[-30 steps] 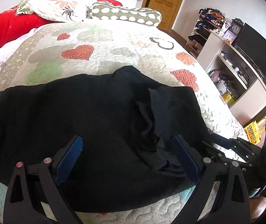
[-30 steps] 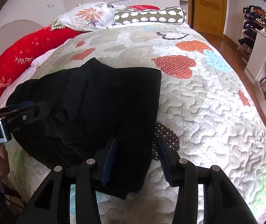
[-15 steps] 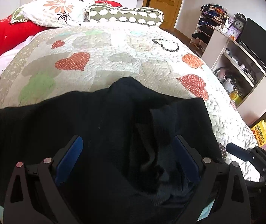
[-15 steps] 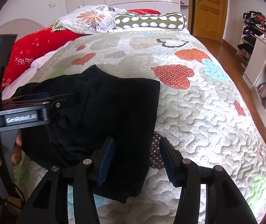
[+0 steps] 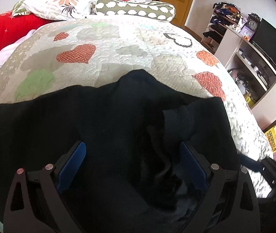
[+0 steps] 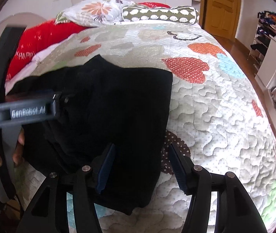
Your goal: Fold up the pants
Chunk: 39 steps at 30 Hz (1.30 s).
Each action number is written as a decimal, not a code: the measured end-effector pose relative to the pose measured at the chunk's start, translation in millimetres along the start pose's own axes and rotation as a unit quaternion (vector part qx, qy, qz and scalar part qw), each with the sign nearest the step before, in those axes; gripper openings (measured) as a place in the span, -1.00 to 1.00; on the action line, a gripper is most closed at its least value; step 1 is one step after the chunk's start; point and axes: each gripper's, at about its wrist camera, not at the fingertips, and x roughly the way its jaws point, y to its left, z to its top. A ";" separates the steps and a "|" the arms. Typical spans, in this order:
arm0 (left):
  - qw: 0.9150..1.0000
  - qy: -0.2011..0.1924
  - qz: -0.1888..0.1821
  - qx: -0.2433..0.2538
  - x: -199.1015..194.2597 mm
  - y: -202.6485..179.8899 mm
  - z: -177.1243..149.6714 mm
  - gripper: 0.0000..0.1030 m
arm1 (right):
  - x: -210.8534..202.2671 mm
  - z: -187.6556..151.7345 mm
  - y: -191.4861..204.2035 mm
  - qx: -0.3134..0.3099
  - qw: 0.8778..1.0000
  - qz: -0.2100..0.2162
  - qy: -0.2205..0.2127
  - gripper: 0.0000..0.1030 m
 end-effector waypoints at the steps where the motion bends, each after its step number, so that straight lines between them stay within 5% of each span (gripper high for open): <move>1: 1.000 -0.001 -0.001 0.003 -4.0 1.4 -4.6 0.89 | -3.5 1.3 -0.7 0.000 1.000 -0.001 -0.005 0.14; 7: 1.000 -0.020 0.005 -0.023 -38.8 27.7 -21.5 0.89 | -18.9 20.2 8.7 -0.007 0.999 0.029 -0.037 0.14; 12: 0.995 -0.062 0.044 -0.063 -78.3 66.4 -31.0 0.89 | -4.9 43.4 39.5 -0.044 0.997 0.057 -0.037 0.13; 19: 0.981 -0.087 0.081 -0.155 -100.7 125.1 -56.9 0.89 | 37.8 47.5 80.9 -0.093 0.994 0.065 0.007 0.18; 24: 0.965 -0.093 0.082 -0.229 -100.6 153.9 -81.2 0.89 | 23.0 64.5 85.4 -0.087 0.992 0.086 -0.009 0.18; 32: 0.937 -0.113 0.065 -0.323 -98.1 182.9 -103.2 0.89 | 27.1 116.9 150.9 -0.133 0.973 0.183 -0.038 0.42; 39: 0.938 -0.108 0.067 -0.323 -87.7 184.8 -102.3 0.96 | 67.4 137.2 229.1 -0.212 0.955 0.206 -0.005 0.57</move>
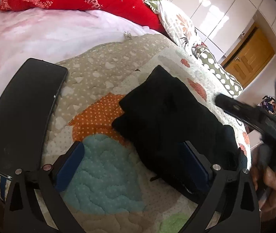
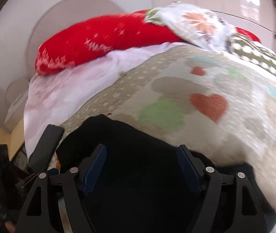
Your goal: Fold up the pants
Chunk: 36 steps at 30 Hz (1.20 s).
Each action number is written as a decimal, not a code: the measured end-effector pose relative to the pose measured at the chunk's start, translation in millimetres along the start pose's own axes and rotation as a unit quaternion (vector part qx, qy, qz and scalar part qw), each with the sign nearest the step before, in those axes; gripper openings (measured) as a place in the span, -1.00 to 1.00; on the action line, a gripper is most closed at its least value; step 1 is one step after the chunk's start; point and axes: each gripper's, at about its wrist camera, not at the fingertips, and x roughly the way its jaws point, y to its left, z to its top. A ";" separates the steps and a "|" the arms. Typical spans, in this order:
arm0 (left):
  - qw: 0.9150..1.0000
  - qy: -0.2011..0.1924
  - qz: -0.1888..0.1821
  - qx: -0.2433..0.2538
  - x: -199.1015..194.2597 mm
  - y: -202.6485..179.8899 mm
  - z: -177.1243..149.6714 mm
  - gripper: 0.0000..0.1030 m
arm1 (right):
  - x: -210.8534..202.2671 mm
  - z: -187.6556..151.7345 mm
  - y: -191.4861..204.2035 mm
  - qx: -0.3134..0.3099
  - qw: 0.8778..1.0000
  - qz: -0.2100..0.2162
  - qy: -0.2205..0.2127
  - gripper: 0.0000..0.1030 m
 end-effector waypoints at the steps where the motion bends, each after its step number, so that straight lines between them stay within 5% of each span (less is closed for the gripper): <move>1: 1.000 -0.001 0.003 0.003 0.8 -1.8 0.1 0.96 | 10.4 2.9 6.3 -0.014 1.000 0.003 0.010 0.62; 5: 1.000 0.000 0.009 0.020 4.3 -7.5 0.2 0.98 | 56.7 2.0 21.7 -0.045 0.997 -0.017 0.057 0.62; 9: 0.999 0.004 0.010 0.032 9.6 -12.3 1.9 1.00 | 69.2 -5.7 13.8 -0.007 0.999 0.006 0.047 0.60; 11: 0.999 0.004 0.003 0.033 11.8 -13.4 2.8 1.00 | 66.6 -7.6 7.4 0.013 0.998 0.031 0.045 0.42; 13: 0.999 0.000 -0.014 0.034 11.2 -14.0 3.7 0.95 | 58.5 -6.2 2.7 0.031 0.997 0.059 0.039 -0.21; 14: 0.999 -0.005 -0.027 0.035 7.5 -15.2 3.8 0.58 | 51.3 -4.8 1.2 0.035 0.997 0.064 0.031 -0.31; 15: 0.999 -0.007 -0.037 0.039 4.5 -17.7 4.0 -0.07 | 44.5 -3.3 0.3 0.038 0.997 0.066 0.023 -0.50; 18: 0.995 -0.029 -0.059 0.075 -11.2 -34.3 4.3 -0.49 | 15.2 -1.7 -10.5 0.060 0.995 0.079 -0.013 -0.65; 20: 0.990 -0.053 -0.077 0.108 -27.9 -49.7 3.0 -0.58 | -13.9 -5.6 -24.3 0.083 0.991 0.092 -0.047 -0.67; 24: 0.971 -0.088 -0.127 0.182 -60.4 -94.1 -6.8 -0.58 | -77.7 -27.2 -60.3 0.130 0.981 0.095 -0.107 -0.67; 29: 0.932 -0.093 -0.201 0.286 -78.1 -163.5 -41.3 -0.60 | -144.8 -87.9 -115.6 0.203 0.967 0.047 -0.144 -0.67; 33: 0.901 -0.035 -0.225 0.368 -50.3 -217.9 -91.1 -0.60 | -167.9 -152.7 -163.4 0.299 0.944 -0.042 -0.132 -0.51; 36: 0.890 0.047 -0.227 0.393 -18.1 -233.6 -120.4 -0.60 | -177.2 -190.3 -182.8 0.345 0.929 -0.075 -0.112 -0.25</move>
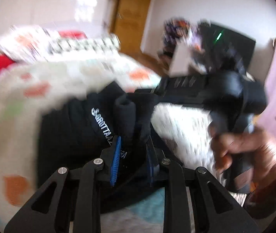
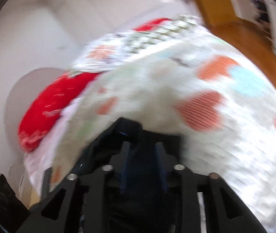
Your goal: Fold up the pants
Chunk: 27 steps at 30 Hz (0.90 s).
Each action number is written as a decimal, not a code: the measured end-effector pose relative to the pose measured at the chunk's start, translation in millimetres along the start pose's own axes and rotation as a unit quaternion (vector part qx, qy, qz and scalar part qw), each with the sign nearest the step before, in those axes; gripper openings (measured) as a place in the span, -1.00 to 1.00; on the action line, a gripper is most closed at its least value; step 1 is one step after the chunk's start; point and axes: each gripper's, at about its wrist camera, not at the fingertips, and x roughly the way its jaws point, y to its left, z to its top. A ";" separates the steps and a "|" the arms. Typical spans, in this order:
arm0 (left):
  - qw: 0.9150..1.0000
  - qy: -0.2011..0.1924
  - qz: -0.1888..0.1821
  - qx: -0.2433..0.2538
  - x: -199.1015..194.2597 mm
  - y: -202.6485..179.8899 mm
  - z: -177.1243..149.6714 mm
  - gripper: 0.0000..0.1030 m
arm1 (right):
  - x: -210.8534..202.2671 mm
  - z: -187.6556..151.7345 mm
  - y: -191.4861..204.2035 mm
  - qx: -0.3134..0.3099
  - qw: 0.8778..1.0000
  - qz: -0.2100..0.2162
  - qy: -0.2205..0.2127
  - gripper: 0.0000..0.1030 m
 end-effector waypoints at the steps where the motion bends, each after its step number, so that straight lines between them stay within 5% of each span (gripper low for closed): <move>1: 1.000 0.017 -0.001 0.007 5.9 -3.5 -3.9 -0.60 | -4.2 -4.5 -7.2 0.008 1.000 0.002 0.002 -0.16; 2: 1.000 0.021 0.004 0.018 4.6 -7.1 -7.4 -0.52 | -8.3 -7.9 -10.2 0.011 1.000 0.004 0.003 -0.11; 4: 1.000 0.012 -0.018 0.023 -9.6 -6.2 -6.0 -0.05 | -15.1 -13.7 -10.8 0.016 1.000 0.009 -0.002 0.15; 5: 0.999 0.009 -0.035 0.023 -19.9 -4.3 -4.3 0.40 | -18.0 -17.4 -9.4 0.017 1.000 0.019 -0.004 0.20; 6: 0.999 0.001 -0.040 0.024 -28.9 -3.4 -3.1 0.58 | -19.1 -19.1 -6.7 0.017 0.999 0.027 -0.004 0.27; 10: 0.998 -0.033 -0.006 0.044 -57.6 2.3 3.5 0.59 | -13.2 -28.2 5.9 0.014 0.999 0.049 0.019 0.59; 15: 0.997 -0.028 0.071 0.025 -46.9 37.0 11.6 0.59 | 4.5 -33.3 18.9 0.027 0.996 0.072 0.038 0.63; 27: 0.995 0.008 0.095 -0.011 -24.0 67.5 -2.7 0.59 | -2.4 -27.9 19.9 0.058 0.993 0.098 0.033 0.79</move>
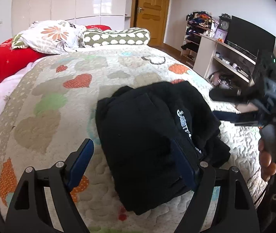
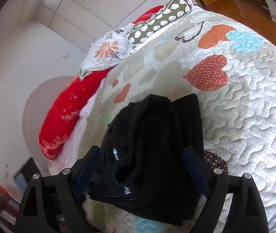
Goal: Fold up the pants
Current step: 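Lower the folded pants onto the bed with both grippers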
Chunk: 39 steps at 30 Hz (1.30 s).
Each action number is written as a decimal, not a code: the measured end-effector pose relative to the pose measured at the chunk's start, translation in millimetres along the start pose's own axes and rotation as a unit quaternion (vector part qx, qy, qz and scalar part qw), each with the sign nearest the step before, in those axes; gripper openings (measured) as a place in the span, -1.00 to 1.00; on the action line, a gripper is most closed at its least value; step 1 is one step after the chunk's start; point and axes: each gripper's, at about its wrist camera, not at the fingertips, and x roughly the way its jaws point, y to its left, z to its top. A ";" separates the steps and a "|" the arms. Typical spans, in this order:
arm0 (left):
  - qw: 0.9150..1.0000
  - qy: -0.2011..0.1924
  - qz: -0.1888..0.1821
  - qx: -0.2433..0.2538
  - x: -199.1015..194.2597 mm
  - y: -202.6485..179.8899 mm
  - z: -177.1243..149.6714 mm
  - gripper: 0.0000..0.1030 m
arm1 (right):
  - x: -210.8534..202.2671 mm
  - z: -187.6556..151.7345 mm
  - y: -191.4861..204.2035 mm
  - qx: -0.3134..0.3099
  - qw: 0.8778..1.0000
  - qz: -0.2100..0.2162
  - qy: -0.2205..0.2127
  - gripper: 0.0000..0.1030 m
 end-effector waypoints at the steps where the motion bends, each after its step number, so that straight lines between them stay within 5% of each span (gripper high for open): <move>1: 1.000 0.003 0.000 0.004 2.8 -1.8 -0.9 0.59 | 5.6 0.0 2.5 -0.009 1.000 -0.013 0.007 0.83; 5: 1.000 0.013 -0.004 0.008 8.7 -6.1 -5.4 0.59 | 32.0 -6.2 2.0 -0.037 0.996 -0.070 0.043 0.78; 9: 1.000 0.016 -0.004 0.009 9.2 -6.5 -6.1 0.59 | 28.7 -13.2 5.6 -0.059 0.996 -0.058 0.031 -0.08; 11: 1.000 0.017 -0.004 0.008 7.3 -5.7 -3.4 0.59 | 13.6 -14.7 11.8 -0.069 0.996 -0.053 0.008 -0.30; 12: 1.000 0.014 -0.005 0.007 5.6 -5.6 -1.8 0.59 | 3.2 -14.7 16.6 -0.079 0.995 -0.056 -0.009 -0.67; 18: 1.000 -0.012 -0.009 0.004 -6.7 -6.5 7.5 0.59 | -20.9 -20.1 23.8 -0.098 0.993 -0.064 -0.017 -0.66; 33: 0.999 0.026 -0.001 -0.023 22.2 -0.1 0.0 0.62 | -2.1 -33.6 -0.2 -0.091 0.987 -0.129 -0.001 -0.66; 39: 0.999 0.036 -0.002 -0.029 32.6 -1.5 -1.2 0.65 | 2.3 -37.5 -12.8 -0.076 0.989 -0.123 0.002 -0.61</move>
